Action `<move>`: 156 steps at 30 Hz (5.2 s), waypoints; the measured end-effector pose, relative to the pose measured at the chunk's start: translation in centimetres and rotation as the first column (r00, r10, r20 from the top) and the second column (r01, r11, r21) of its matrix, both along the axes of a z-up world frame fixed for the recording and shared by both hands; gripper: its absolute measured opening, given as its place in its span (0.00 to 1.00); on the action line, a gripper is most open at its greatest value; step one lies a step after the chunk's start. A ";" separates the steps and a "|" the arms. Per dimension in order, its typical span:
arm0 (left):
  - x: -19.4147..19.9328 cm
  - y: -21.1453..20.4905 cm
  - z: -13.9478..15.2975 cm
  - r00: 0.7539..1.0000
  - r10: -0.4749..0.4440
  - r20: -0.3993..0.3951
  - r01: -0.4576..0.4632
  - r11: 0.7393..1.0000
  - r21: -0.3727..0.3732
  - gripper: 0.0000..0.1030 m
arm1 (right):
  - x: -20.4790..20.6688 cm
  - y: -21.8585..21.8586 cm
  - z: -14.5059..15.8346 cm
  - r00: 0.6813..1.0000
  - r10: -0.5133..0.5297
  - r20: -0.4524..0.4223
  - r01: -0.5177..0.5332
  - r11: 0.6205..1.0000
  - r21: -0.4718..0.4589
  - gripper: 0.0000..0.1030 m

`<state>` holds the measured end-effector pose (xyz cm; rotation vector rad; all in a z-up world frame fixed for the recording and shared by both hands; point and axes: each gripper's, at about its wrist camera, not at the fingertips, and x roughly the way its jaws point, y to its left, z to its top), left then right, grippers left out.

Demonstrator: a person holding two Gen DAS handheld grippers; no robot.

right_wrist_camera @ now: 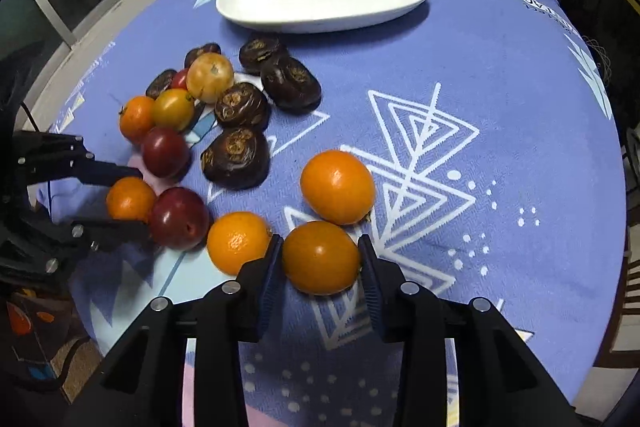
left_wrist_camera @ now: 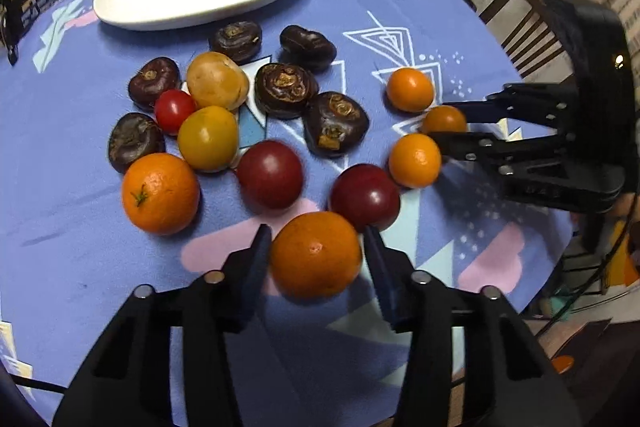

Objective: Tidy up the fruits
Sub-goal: 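Grasp an orange with the right tool while the left tool grasps another orange, then carry both oranges over the white plate and open both tools to release, then grasp a red plum with the right tool while the left tool grasps a tangerine, then lower the plum and tangerine onto the white plate and open both tools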

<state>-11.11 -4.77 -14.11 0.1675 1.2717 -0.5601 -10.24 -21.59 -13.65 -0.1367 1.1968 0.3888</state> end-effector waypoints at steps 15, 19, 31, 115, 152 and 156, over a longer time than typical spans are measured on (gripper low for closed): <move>4.1 2.7 6.5 0.990 0.079 0.113 -0.074 0.996 -0.041 0.43 | 1.1 -1.1 6.8 0.993 -0.091 0.079 0.072 0.974 0.216 0.36; 9.3 2.7 9.1 0.966 0.159 0.203 -0.160 0.987 -0.010 0.43 | 4.8 0.1 9.6 0.981 -0.097 0.167 0.052 0.964 0.259 0.37; 20.2 3.2 8.0 0.918 0.324 0.229 -0.352 0.931 0.095 0.43 | 15.0 1.4 9.9 0.961 -0.191 0.197 0.123 0.942 0.313 0.37; 7.0 6.8 6.1 0.973 0.162 0.162 -0.167 0.986 0.018 0.42 | 0.2 5.5 6.5 0.987 -0.102 0.123 0.085 0.987 0.136 0.38; 27.0 1.8 4.9 0.949 0.206 0.238 -0.243 0.960 0.140 0.42 | 22.7 4.4 6.4 0.963 -0.204 0.175 0.165 0.963 0.212 0.39; 27.4 1.7 4.3 0.950 0.197 0.241 -0.237 0.960 0.152 0.43 | 23.5 4.4 5.7 0.965 -0.204 0.163 0.170 0.964 0.203 0.39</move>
